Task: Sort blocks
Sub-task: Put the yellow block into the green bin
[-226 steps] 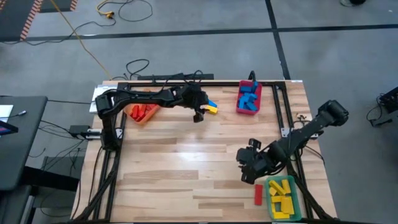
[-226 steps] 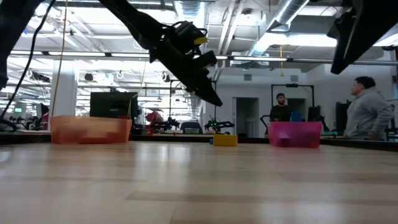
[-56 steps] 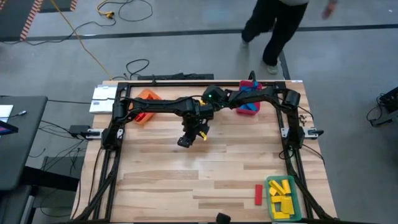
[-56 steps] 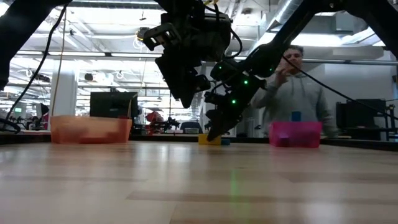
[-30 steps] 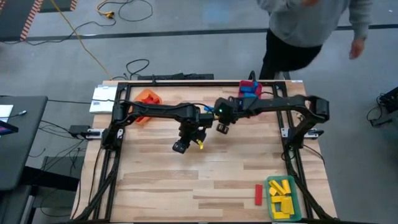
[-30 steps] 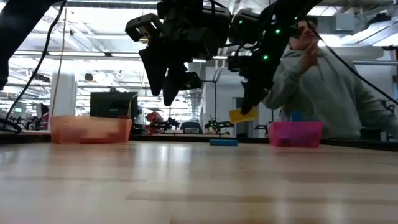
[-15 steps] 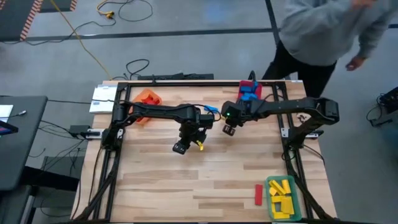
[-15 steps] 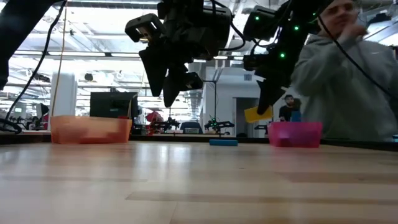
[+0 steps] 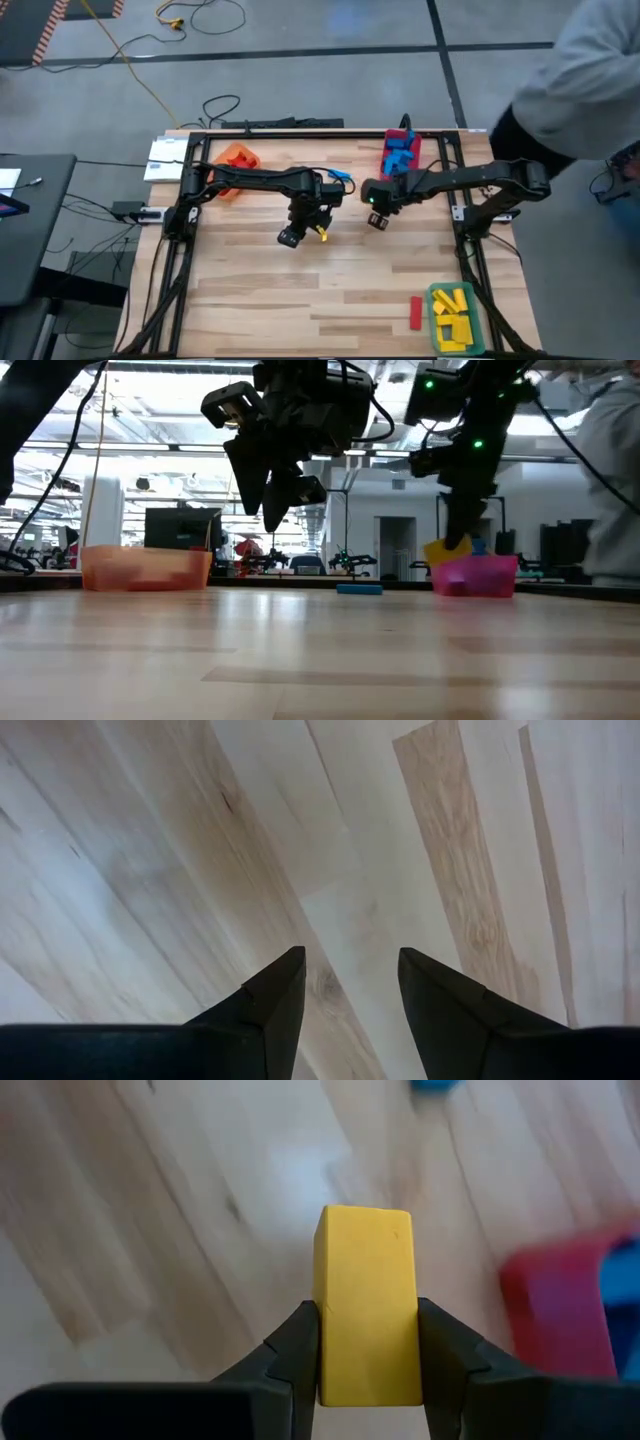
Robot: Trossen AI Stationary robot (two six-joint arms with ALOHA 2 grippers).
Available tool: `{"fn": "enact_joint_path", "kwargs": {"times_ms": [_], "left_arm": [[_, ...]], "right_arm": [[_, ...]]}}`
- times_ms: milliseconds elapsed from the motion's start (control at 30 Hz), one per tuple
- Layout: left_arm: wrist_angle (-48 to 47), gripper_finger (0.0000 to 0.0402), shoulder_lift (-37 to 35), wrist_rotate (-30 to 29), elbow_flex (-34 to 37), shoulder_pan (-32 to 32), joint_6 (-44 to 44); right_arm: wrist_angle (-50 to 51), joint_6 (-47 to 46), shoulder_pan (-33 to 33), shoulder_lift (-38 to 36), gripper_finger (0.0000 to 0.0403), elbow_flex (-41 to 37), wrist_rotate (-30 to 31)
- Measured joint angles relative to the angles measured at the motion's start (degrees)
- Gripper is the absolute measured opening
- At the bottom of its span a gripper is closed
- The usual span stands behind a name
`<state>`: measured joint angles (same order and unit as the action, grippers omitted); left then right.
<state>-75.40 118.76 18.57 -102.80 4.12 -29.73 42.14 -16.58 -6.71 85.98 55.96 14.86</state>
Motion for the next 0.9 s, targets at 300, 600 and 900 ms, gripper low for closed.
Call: {"fn": "enact_joint_path", "kwargs": {"times_ms": [300,600,900], "left_arm": [[0.66,0.0155,0.0,-0.01,0.0,0.2,-2.55],[7.58,0.0155,0.0,2.77,0.0,0.42,-3.02],[18.18,0.0155,0.17,4.44,0.0,0.22,-2.56]], "right_arm": [[14.02,-14.78,12.7,-5.63,0.0133,0.02,0.95],[24.08,-39.04,34.33,-14.36,0.0133,0.02,-2.12],[23.71,-66.08,57.74,-16.53,0.0133,0.04,-6.19]]}}
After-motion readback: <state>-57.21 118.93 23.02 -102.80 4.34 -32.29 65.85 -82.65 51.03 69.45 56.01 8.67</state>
